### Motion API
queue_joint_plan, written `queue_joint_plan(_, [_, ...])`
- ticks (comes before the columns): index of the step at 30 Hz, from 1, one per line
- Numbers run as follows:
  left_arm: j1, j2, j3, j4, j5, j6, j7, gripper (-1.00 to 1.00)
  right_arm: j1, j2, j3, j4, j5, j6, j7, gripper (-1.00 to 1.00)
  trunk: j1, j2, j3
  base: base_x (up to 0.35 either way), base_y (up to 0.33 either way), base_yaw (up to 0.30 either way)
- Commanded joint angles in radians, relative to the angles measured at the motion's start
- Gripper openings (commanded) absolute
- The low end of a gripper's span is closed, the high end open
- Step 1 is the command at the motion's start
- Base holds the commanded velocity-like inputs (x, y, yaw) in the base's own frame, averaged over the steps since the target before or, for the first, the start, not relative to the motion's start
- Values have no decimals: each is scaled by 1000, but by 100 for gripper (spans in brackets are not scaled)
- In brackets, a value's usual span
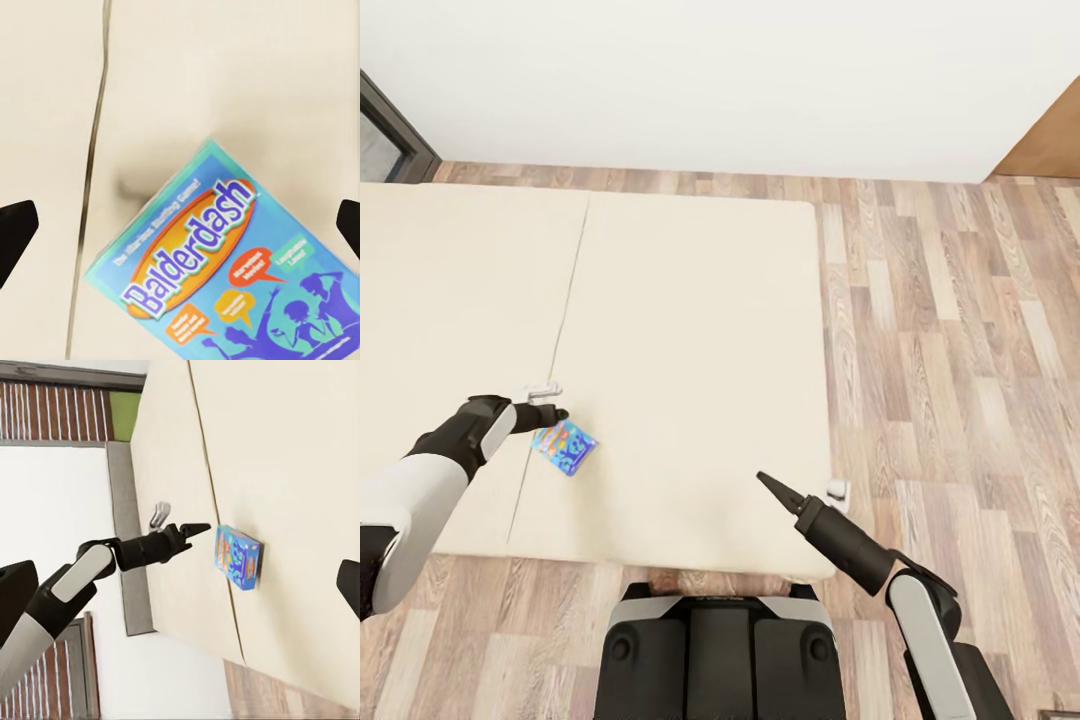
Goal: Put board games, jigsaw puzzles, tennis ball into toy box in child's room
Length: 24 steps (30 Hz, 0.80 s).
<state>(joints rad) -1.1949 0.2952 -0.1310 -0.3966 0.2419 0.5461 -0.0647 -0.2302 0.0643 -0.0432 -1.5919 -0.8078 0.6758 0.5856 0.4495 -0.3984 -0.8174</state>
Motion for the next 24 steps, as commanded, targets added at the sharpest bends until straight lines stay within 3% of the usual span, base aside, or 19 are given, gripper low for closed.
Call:
queue_joint_plan(1, [0, -1, -8, 0, 10, 0, 2, 100, -1, 2, -2, 0, -4, 24, 2, 100, 0, -2, -3, 0, 0, 54])
queue_joint_plan(9, [0, -3, -11, 5, 10, -30, 2, 100, -4, -2, -8, -1, -6, 90, 10, 100, 0, -2, -15, 0, 0, 61])
queue_joint_plan(24, [0, -4, -13, 16, 9, -41, 2, 100, -3, -4, -21, 0, -14, 99, 15, 100, 0, -2, -33, 0, 0, 41])
